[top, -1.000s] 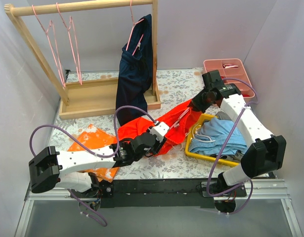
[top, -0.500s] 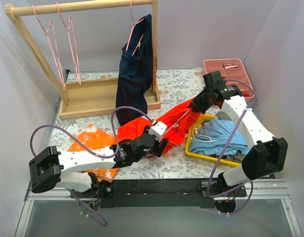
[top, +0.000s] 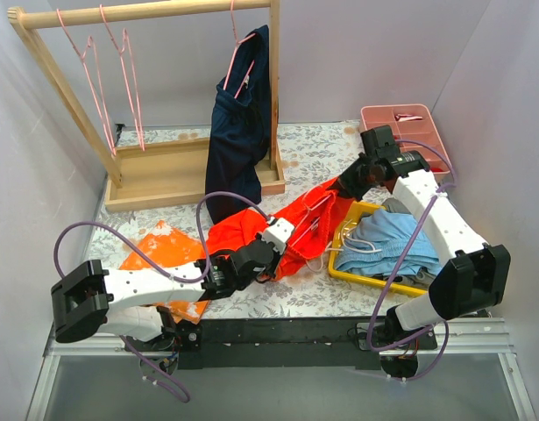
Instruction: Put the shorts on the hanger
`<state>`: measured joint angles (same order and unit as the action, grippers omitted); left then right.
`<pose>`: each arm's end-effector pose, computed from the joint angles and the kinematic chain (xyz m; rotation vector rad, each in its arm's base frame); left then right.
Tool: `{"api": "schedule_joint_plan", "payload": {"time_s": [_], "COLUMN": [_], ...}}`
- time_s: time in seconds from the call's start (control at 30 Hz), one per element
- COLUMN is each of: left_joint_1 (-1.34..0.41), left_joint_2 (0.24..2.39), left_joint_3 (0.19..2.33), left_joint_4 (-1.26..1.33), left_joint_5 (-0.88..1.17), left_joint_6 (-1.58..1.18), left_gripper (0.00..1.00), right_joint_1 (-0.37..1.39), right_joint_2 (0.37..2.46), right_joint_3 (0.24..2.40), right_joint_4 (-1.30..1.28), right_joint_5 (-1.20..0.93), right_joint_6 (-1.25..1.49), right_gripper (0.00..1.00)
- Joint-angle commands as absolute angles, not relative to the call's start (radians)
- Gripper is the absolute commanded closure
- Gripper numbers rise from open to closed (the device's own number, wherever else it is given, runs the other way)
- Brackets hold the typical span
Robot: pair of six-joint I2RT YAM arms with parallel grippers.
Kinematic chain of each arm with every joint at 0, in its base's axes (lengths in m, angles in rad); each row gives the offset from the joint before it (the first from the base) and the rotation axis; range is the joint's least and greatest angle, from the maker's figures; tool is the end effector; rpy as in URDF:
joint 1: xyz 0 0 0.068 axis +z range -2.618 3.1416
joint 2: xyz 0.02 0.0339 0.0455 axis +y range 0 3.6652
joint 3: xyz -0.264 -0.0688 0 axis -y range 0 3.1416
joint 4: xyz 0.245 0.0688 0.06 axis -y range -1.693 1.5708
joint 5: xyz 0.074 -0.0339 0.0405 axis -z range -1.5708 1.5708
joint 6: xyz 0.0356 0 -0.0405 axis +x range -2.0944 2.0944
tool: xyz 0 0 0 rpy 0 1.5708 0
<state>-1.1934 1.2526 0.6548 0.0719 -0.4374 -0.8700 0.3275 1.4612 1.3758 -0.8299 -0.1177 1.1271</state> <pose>0.1119 -0.2413 0.2226 0.0738 2.1449 -0.8091 0.2893 0.1027 0.3281 0.9780 2.4503 0.7124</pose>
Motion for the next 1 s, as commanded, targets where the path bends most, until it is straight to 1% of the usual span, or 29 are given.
{"api": "schedule_joint_plan", "payload": {"time_s": [0.0,0.03,0.07,0.13,0.17,0.23,0.27,0.4,0.57,0.67,0.7,0.8,0.97], "left_joint_1": [-1.183,-1.183,-1.184,-1.183,-1.183,-1.183,-1.184,-1.183,-1.183,-1.183,-1.183,-1.183,-1.183], "left_joint_2": [1.180,1.174,1.167,1.161,1.155,1.141,1.132,1.065,1.029,1.012,1.014,1.028,1.077], "left_joint_3": [0.727,0.750,0.764,0.805,0.819,0.863,0.877,0.960,1.093,1.204,1.274,1.391,1.695], "left_joint_4": [0.019,-0.026,-0.049,-0.122,-0.147,-0.225,-0.251,-0.369,-0.555,-0.652,-0.679,-0.805,-1.026], "left_joint_5": [-0.474,-0.468,-0.460,-0.451,-0.439,-0.431,-0.430,-0.419,-0.416,-0.408,-0.410,-0.414,-0.433], "left_joint_6": [-0.885,-0.887,-0.890,-0.902,-0.908,-0.936,-0.949,-0.982,-0.999,-1.000,-0.997,-0.994,-0.988], "left_gripper": [1.00,1.00,1.00,1.00,1.00,1.00,1.00,1.00,1.00,1.00,1.00,1.00,1.00], "right_joint_1": [0.328,0.328,0.328,0.328,0.328,0.328,0.328,0.328,0.330,0.330,0.330,0.330,0.330], "right_joint_2": [1.414,1.404,1.399,1.378,1.370,1.350,1.345,1.335,1.319,1.305,1.296,1.282,1.262], "right_joint_3": [1.371,1.365,1.359,1.336,1.330,1.324,1.328,1.393,1.514,1.572,1.588,1.623,1.634], "right_joint_4": [-0.821,-0.805,-0.799,-0.770,-0.758,-0.739,-0.733,-0.735,-0.710,-0.675,-0.666,-0.623,-0.533], "right_joint_5": [-0.160,-0.161,-0.163,-0.164,-0.167,-0.181,-0.184,-0.202,-0.241,-0.261,-0.264,-0.238,-0.201], "right_joint_6": [1.045,1.032,1.022,0.991,0.976,0.931,0.914,0.839,0.738,0.695,0.678,0.638,0.568], "right_gripper": [0.90,0.82,0.65,0.48,0.34,0.25,0.18,0.08,0.02,0.01,0.01,0.02,0.01]}}
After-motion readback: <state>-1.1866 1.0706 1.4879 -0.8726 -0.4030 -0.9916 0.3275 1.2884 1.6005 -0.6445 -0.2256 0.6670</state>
